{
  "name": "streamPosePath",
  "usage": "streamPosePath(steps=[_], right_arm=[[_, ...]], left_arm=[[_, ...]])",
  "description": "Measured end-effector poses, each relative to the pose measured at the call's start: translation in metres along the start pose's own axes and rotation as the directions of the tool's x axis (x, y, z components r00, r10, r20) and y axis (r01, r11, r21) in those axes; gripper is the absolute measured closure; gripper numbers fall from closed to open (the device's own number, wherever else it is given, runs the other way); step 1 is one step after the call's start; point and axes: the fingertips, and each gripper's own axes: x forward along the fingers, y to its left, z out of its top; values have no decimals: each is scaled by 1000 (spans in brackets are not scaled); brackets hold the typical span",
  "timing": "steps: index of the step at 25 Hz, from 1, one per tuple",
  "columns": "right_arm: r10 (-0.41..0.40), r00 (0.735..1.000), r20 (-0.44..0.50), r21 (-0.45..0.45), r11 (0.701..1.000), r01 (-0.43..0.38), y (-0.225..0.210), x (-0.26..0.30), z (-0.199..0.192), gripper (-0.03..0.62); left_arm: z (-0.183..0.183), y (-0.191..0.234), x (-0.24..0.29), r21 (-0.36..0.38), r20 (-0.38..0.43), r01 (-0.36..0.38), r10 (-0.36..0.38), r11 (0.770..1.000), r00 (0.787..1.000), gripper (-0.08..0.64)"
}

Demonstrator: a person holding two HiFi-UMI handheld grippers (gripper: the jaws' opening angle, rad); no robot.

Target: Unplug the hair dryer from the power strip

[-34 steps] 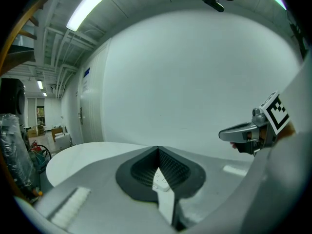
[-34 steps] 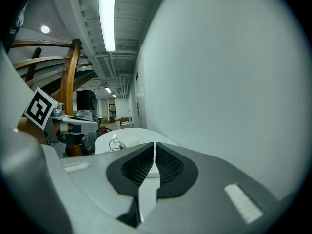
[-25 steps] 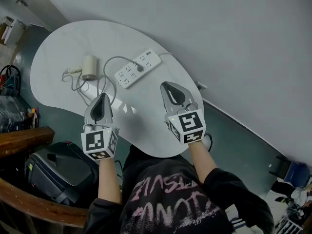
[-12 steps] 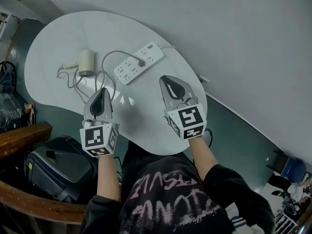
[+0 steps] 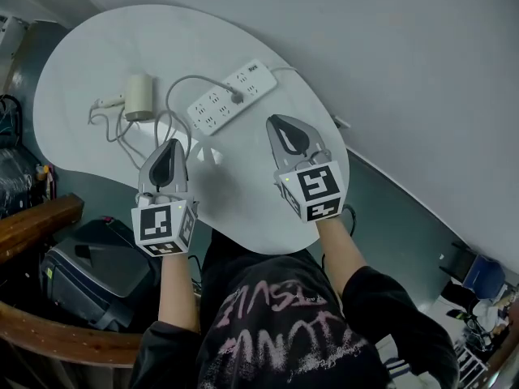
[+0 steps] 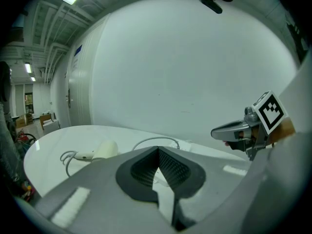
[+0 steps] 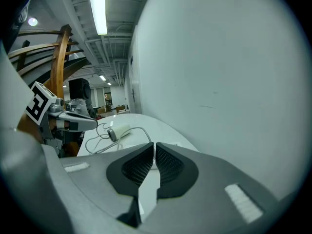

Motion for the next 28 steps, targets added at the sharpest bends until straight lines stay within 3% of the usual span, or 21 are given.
streamPosePath(steps=[6, 11, 20, 28], right_arm=[[14, 999, -44, -51, 999, -16, -8, 17, -9, 562], [64, 993, -104, -162, 983, -80, -8, 36, -10, 538], [127, 966, -224, -371, 906, -204, -24, 76, -16, 483], [179, 925, -337, -474, 816, -331, -31, 107, -29, 451]], left_arm=[[-9, -7, 10, -1, -22, 33, -33, 999, 999, 560], [-16, -9, 16, -6, -41, 46, -46, 999, 998, 560], [-25, -11, 26, -21, -64, 59, -61, 998, 996, 560], [-29, -16, 41, -22, -69, 82, -84, 996, 994, 560]])
